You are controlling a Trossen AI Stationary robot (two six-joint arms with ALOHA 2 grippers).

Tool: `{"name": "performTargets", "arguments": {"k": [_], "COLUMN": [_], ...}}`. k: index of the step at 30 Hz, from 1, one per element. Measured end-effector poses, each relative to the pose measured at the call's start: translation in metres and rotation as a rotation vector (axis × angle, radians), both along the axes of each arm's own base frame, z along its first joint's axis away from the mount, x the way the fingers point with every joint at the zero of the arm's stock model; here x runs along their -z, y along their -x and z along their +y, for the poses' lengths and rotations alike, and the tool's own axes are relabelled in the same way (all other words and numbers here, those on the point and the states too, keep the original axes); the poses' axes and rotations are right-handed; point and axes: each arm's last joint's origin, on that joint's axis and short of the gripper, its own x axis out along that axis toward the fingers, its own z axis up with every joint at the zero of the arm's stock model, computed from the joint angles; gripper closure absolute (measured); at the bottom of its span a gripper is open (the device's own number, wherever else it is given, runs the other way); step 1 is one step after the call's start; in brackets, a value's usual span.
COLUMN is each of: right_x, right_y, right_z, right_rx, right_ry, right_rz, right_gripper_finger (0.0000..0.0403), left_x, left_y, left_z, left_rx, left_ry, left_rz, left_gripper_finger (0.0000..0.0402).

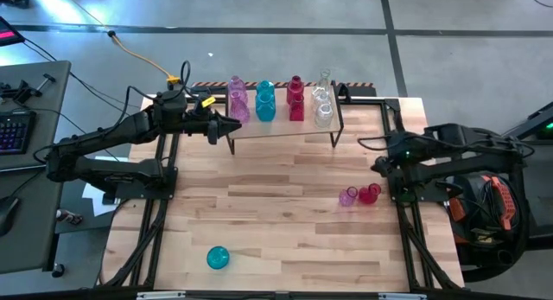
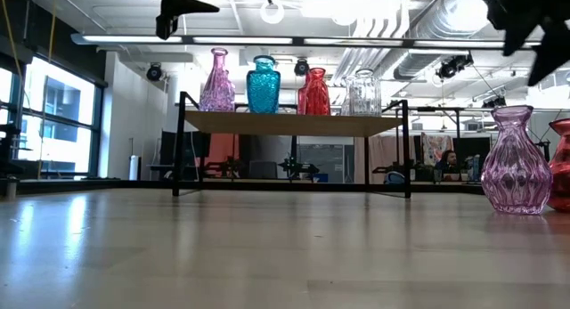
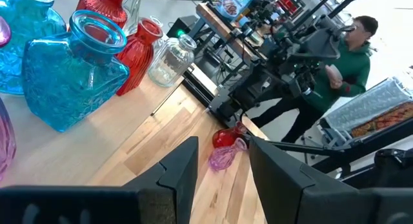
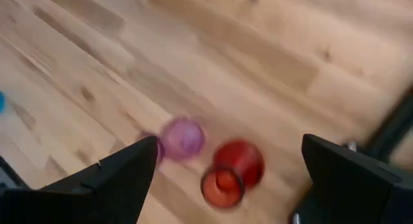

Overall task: Sort vases onto shelf
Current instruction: Put the red vase on the shelf aligned with the other red vases

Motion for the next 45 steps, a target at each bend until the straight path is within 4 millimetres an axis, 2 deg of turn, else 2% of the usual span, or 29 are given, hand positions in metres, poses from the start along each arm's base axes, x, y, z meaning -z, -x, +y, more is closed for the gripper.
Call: {"name": "performTargets", "arguments": {"k": [8,12,27,38,45], "right_x": [0.013,0.017,0.028,0.029,0.032], "right_y": [-0.003,-0.006,-0.021,-0.021,-0.029], "right_z": [0.005,0.004,0.006,0.024,0.037], "right_rx": [-0.021,0.03,0.035,0.045,0.072], "right_ry": [-0.168,-0.183,-0.196,-0.12,-0.087], "right_rz": [0.118,0.179,0.387,0.386,0.367], "right_gripper_finger": [0.0037,0.0037,0.0037,0.0037,0.0037], "left_x": [0.0,0.0,0.001,0.004,0.004], "left_y": [0.0,0.0,0.0,0.001,0.001], "left_z": [0.0,0.0,0.0,0.0,0.0], "left_rx": [0.0,0.002,0.009,0.009,0.01], "left_ry": [0.0,-0.007,-0.031,-0.019,-0.019], "left_rz": [0.0,0.002,0.014,0.046,0.046], "left_gripper_finger": [0.0271,0.0271,0.0271,0.0271,0.0271]}}
